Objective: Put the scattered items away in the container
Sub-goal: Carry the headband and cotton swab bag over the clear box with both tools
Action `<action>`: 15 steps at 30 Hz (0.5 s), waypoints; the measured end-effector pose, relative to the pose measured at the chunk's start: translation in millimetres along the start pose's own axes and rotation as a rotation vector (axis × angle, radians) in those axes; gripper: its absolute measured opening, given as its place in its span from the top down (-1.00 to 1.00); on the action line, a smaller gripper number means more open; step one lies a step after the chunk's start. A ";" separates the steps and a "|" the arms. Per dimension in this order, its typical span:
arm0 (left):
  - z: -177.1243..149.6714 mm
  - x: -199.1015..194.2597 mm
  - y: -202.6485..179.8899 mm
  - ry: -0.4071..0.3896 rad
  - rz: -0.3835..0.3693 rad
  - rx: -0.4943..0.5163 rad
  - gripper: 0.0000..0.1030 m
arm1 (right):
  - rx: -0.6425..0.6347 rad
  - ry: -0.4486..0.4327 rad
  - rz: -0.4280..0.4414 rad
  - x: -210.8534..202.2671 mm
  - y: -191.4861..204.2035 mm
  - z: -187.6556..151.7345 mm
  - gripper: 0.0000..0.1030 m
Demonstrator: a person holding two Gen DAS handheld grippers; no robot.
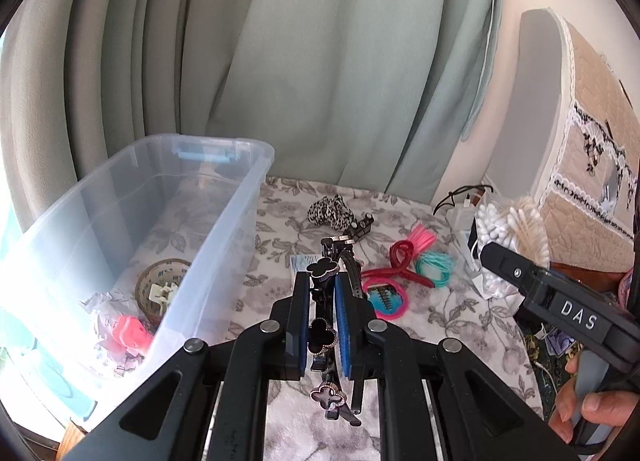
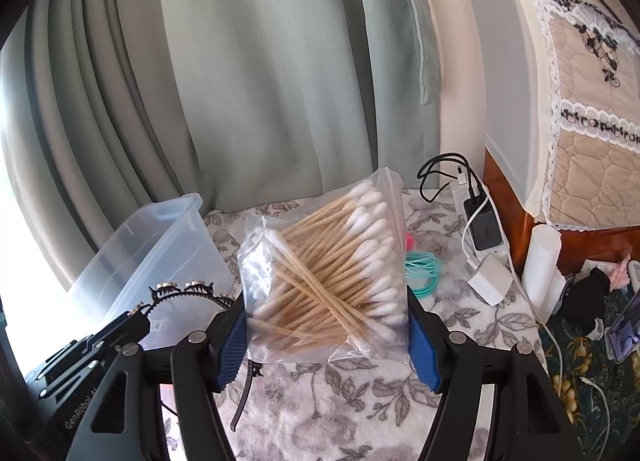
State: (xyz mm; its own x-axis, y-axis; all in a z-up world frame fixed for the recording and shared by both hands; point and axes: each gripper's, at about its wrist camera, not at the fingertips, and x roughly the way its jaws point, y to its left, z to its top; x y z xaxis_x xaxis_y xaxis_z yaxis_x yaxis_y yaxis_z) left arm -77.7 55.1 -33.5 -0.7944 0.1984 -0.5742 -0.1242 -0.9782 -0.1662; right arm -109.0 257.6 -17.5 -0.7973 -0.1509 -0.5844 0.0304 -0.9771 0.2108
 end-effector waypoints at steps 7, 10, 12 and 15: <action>22.8 -43.7 26.7 -0.118 0.003 -0.082 0.76 | -0.049 -0.049 0.023 -25.5 30.1 7.2 -0.38; 27.2 -62.4 39.0 -0.165 0.009 -0.110 0.76 | -0.076 -0.064 0.035 -33.8 44.7 9.5 -0.38; 28.9 -73.4 47.4 -0.192 0.015 -0.128 0.76 | -0.090 -0.072 0.045 -39.6 55.2 10.1 -0.38; 30.1 -87.2 61.0 -0.225 0.025 -0.155 0.76 | -0.122 -0.081 0.063 -45.2 74.2 10.5 -0.38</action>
